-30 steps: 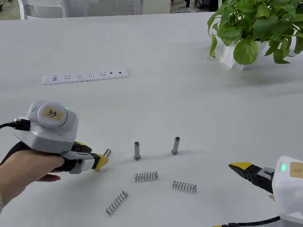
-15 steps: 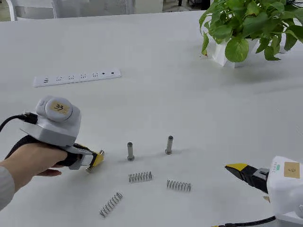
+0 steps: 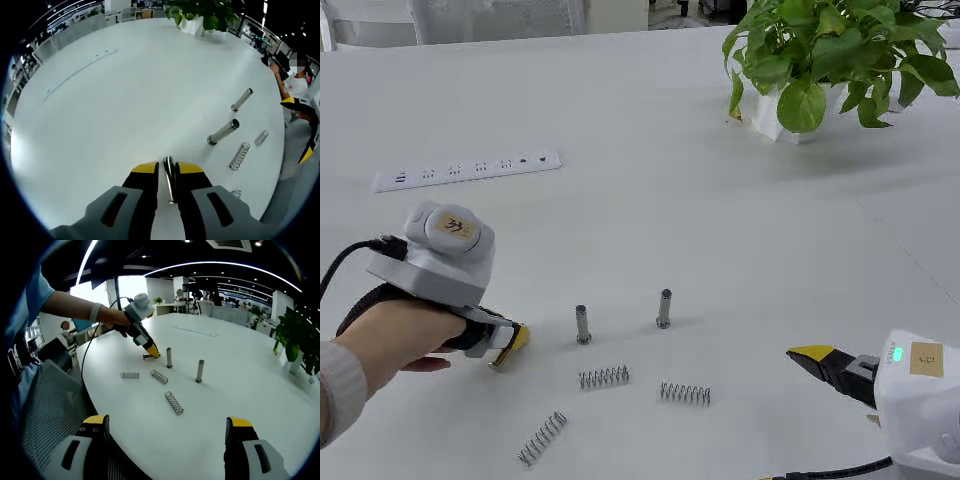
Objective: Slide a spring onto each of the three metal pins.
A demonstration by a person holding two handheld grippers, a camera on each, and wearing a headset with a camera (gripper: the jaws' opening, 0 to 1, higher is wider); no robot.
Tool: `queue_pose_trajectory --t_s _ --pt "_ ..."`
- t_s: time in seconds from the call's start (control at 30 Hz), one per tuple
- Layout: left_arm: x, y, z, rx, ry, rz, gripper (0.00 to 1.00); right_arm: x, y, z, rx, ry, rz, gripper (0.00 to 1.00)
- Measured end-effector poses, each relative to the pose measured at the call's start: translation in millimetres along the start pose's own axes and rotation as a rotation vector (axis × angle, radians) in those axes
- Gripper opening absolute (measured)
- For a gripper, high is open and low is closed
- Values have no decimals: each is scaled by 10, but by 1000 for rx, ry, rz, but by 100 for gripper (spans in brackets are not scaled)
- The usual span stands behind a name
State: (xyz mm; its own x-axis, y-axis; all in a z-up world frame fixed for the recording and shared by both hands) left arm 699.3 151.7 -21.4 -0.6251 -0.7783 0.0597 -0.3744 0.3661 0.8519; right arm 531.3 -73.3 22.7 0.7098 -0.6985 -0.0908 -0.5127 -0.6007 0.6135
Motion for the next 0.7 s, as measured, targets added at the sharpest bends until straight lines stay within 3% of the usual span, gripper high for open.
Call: queue_pose_trajectory --t_s 0.23,0.47,0.7 --pt "-9 -6 -6 -47 -94 -68 7 -17 -9 5 -5 5 -1 96" --pt "-28 -24 -10 -61 -76 -80 6 -61 -33 20 -11 10 -7 95" --pt "-34 -15 16 -24 -56 -88 5 -75 -39 26 -10 6 -10 95"
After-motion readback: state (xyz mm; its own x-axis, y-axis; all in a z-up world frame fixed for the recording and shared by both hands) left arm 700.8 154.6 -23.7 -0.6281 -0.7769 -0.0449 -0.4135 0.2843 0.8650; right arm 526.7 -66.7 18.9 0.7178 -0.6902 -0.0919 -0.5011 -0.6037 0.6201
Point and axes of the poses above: the centre of the closed fingertips' face, and the gripper's own axes: y roughly backward along the fingers, x roughly to its right, z roughly out of its underside, the point moved 3 cm from there along y, roughly backward along the fingers, and after that the axes turned 2 degrees about -z, right-handed, at the moved point
